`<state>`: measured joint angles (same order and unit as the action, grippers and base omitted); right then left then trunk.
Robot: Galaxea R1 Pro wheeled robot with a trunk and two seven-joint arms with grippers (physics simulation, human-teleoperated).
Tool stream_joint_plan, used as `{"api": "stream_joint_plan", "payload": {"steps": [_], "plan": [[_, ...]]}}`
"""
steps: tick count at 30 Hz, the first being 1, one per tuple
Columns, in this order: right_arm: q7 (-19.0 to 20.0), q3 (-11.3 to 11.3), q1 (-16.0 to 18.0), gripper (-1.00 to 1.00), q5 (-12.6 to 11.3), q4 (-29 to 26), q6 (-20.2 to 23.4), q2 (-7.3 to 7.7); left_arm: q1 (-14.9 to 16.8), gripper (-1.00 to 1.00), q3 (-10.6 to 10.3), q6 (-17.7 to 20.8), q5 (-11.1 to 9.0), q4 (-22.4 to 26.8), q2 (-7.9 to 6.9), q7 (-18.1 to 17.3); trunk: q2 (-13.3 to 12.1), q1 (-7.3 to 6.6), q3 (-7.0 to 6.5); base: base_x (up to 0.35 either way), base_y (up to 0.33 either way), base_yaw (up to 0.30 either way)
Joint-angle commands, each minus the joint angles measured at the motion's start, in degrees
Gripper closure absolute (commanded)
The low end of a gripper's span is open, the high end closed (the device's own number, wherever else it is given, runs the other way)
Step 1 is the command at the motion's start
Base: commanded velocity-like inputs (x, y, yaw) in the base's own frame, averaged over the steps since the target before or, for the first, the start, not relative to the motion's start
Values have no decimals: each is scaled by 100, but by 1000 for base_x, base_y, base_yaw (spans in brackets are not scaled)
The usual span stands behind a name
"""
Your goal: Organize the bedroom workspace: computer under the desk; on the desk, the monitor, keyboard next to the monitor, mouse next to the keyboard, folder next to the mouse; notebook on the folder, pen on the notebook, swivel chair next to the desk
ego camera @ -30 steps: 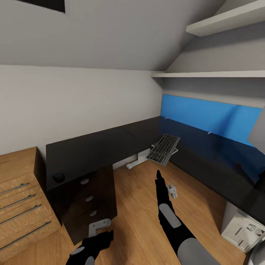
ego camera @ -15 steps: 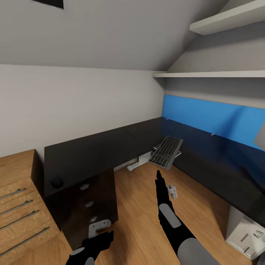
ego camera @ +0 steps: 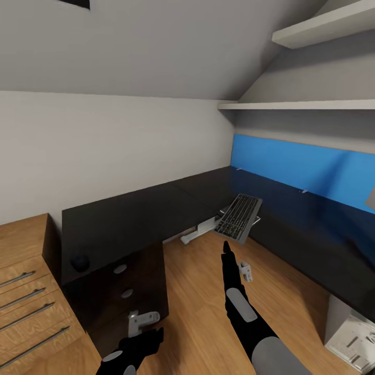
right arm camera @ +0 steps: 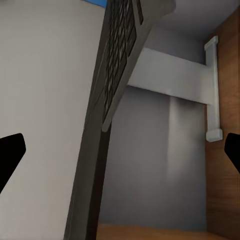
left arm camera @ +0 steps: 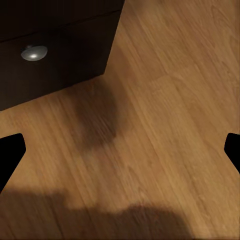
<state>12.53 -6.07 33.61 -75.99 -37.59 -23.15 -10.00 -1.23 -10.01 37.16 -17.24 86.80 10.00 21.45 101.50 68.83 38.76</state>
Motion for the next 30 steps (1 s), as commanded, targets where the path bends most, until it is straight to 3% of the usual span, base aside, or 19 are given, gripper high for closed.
{"api": "stream_joint_plan", "payload": {"steps": [1, 8, 23, 30], "plan": [[39, 13, 5, -100, -60, 9, -28, 0, 0, -100, -10, 11, -60, 8, 0, 52, 2, 0, 4, 10, 5, 0], [39, 142, 5, -100, -56, 14, -31, 0, 0, -100, -32, 11, -60, 3, 0, 52, 2, 0, 4, 7, 4, 0], [39, 167, 5, -100, -51, 14, -32, 28, 0, -100, -38, 11, -60, -12, 0, 52, 2, 0, 4, 85, 40, 0], [39, 168, 5, -100, -51, 14, -32, 33, 0, -100, -180, 11, -61, -46, 0, 52, 2, 0, 4, 47, 14, 0]]}}
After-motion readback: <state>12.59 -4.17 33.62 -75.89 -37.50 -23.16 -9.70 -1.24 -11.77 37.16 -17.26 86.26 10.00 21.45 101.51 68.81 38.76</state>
